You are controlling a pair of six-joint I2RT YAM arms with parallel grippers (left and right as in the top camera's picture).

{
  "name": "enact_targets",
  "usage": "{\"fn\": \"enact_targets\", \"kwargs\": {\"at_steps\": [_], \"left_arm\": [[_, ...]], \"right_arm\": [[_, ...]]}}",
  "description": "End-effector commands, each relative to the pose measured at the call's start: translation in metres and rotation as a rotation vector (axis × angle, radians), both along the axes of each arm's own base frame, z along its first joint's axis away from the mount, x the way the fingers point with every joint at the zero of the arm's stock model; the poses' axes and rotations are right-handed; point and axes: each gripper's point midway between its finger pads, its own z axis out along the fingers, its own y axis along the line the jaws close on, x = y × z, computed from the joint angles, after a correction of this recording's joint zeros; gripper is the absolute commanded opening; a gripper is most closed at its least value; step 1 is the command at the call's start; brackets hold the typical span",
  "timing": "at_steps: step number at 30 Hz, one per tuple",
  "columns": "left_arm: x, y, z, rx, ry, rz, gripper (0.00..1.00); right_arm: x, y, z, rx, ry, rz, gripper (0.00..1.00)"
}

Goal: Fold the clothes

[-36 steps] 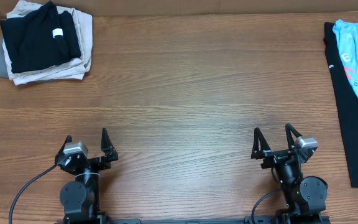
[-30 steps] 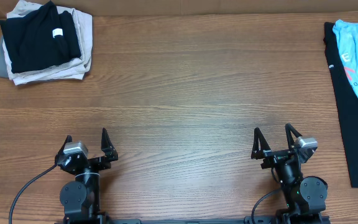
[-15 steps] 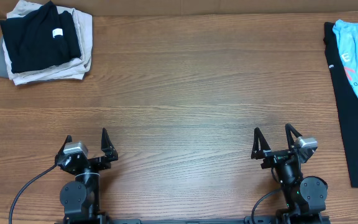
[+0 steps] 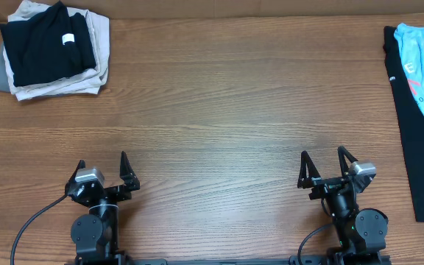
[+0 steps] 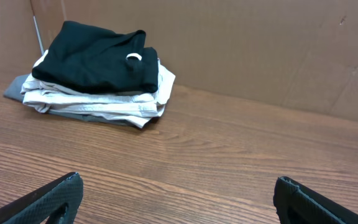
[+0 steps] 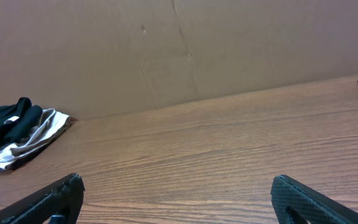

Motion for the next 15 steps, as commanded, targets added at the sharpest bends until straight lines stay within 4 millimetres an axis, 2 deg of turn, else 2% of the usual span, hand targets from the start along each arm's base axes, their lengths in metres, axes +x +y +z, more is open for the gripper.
{"fn": "enact_targets", "kwargs": {"at_steps": [1,7,9,11,13,15], "left_arm": [[0.000,0.000,0.001,0.026,-0.005,-0.005,1.00],[0.000,0.000,0.001,0.026,-0.005,-0.005,1.00],[0.000,0.000,0.001,0.026,-0.005,-0.005,1.00],[0.000,0.000,0.001,0.026,-0.005,-0.005,1.00],[0.000,0.000,0.001,0.026,-0.005,-0.005,1.00],[0.000,0.000,0.001,0.026,-0.005,-0.005,1.00]], "right_arm": [[0.000,0.000,-0.001,0.004,-0.005,0.000,1.00],[0.000,0.000,-0.001,0.004,-0.005,0.001,1.00],[-0.002,0.008,0.007,0.083,-0.020,0.050,1.00],[-0.011,0.034,0.017,0.268,-0.002,0.211,1.00],[-0.030,0.067,0.014,0.463,0.129,0.428,1.00],[-0.038,0.077,0.016,0.600,0.211,0.496,1.00]]}}
